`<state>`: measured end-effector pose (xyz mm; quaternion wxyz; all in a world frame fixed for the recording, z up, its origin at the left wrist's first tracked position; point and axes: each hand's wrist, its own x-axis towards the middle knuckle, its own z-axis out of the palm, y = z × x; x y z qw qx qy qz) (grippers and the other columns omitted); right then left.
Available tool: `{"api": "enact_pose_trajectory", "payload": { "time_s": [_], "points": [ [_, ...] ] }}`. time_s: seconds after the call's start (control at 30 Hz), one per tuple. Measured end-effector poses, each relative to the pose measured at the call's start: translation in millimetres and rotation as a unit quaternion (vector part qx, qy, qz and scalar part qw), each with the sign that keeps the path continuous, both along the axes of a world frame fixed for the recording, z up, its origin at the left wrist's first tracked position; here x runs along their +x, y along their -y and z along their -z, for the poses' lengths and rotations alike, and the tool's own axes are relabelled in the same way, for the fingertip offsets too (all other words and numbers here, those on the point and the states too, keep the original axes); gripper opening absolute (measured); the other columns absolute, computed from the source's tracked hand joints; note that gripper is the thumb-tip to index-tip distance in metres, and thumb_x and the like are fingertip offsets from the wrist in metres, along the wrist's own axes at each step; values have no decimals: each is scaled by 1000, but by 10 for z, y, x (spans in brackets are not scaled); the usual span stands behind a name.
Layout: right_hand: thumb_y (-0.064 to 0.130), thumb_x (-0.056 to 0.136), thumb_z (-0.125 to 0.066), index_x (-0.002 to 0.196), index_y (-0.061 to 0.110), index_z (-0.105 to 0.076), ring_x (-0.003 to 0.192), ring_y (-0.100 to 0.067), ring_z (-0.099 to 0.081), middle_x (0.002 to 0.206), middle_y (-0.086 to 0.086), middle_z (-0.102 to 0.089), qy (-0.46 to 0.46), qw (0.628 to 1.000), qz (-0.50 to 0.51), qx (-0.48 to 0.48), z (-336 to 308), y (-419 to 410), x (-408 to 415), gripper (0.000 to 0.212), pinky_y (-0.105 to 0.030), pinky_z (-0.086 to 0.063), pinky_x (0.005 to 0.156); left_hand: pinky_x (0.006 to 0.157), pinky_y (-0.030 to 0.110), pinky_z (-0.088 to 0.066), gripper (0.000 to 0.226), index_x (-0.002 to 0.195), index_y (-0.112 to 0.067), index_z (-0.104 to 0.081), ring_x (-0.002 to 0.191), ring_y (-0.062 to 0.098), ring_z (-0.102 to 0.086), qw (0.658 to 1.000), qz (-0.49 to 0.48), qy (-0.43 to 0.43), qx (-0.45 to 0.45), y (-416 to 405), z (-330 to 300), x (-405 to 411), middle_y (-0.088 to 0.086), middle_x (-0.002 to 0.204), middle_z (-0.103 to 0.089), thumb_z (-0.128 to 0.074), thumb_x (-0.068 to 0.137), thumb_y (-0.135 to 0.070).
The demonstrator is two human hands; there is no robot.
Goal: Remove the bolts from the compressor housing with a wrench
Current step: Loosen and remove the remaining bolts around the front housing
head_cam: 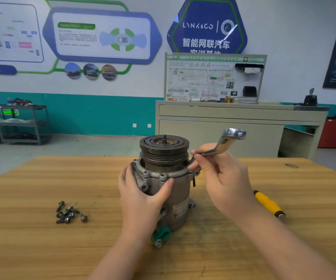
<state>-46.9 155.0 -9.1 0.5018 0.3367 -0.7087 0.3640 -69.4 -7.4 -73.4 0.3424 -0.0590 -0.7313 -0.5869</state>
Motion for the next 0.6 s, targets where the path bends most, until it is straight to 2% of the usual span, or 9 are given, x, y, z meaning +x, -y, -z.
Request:
{"api": "enact_pose_trajectory", "payload": {
  "time_s": [0.1, 0.2, 0.27, 0.3, 0.37, 0.47, 0.53, 0.6],
  "points": [
    [17, 93, -52, 98, 16, -55, 69, -12, -62, 78, -5, -62, -53, 998, 37, 6, 48, 85, -17, 6, -23, -49, 64, 98, 14, -25, 110, 144, -21, -33, 118, -6, -30, 1000, 6, -3, 5, -1, -13, 4, -7, 141, -33, -61, 52, -75],
    [21, 97, -49, 96, 7, -53, 70, -15, -54, 79, -6, -58, -100, 993, 67, -2, 167, 212, -40, 15, -18, -44, 64, 101, 19, -27, 106, 144, -23, -32, 120, -5, -30, 1000, 6, 1, -9, 10, 6, -8, -8, 141, -32, -68, 58, -73],
    [28, 102, -38, 98, 8, -48, 72, -11, -54, 82, -4, -55, -87, 991, 15, -97, 255, 292, -59, 22, -18, -44, 65, 102, 19, -26, 105, 144, -25, -31, 121, -5, -30, 1000, 7, 4, -14, 13, 16, -14, -11, 141, -31, -72, 59, -71],
    [27, 102, -36, 98, 14, -45, 71, -8, -54, 83, -7, -56, -71, 982, -24, -175, 260, 330, -64, 16, -19, -44, 66, 100, 16, -25, 107, 145, -25, -31, 120, -5, -30, 1000, 10, 3, -11, 15, 20, -18, -12, 140, -30, -69, 56, -71],
    [20, 98, -36, 95, 23, -40, 59, -7, -49, 75, -9, -59, -18, 935, -108, -339, 196, 358, -95, 6, -19, -42, 57, 96, 8, -23, 110, 145, -24, -31, 120, -6, -31, 1000, 18, 2, -3, 20, 21, -19, -14, 140, -30, -64, 52, -73],
    [9, 93, -36, 91, 19, -40, 41, -9, -41, 56, -3, -56, 129, 827, -183, -516, -29, 189, -317, 11, -18, -33, 40, 92, 2, -21, 110, 145, -23, -32, 122, -5, -32, 1000, 28, 2, 6, 32, 23, -25, -13, 140, -30, -64, 51, -72],
    [7, 98, -33, 90, 14, -42, 33, -10, -37, 52, -4, -54, 286, 764, -216, -537, -145, 27, -510, 14, -17, -28, 35, 94, 5, -23, 110, 145, -25, -32, 123, -4, -33, 999, 38, 2, 10, 39, 22, -22, -14, 140, -30, -65, 50, -72],
    [13, 103, -35, 89, 10, -46, 32, -11, -39, 52, -3, -55, 428, 697, -268, -509, -142, -79, -642, 18, -16, -30, 34, 98, 13, -25, 107, 143, -30, -31, 124, -4, -33, 999, 43, 5, 8, 40, 28, -28, -15, 140, -30, -65, 50, -71]
  ]
}}
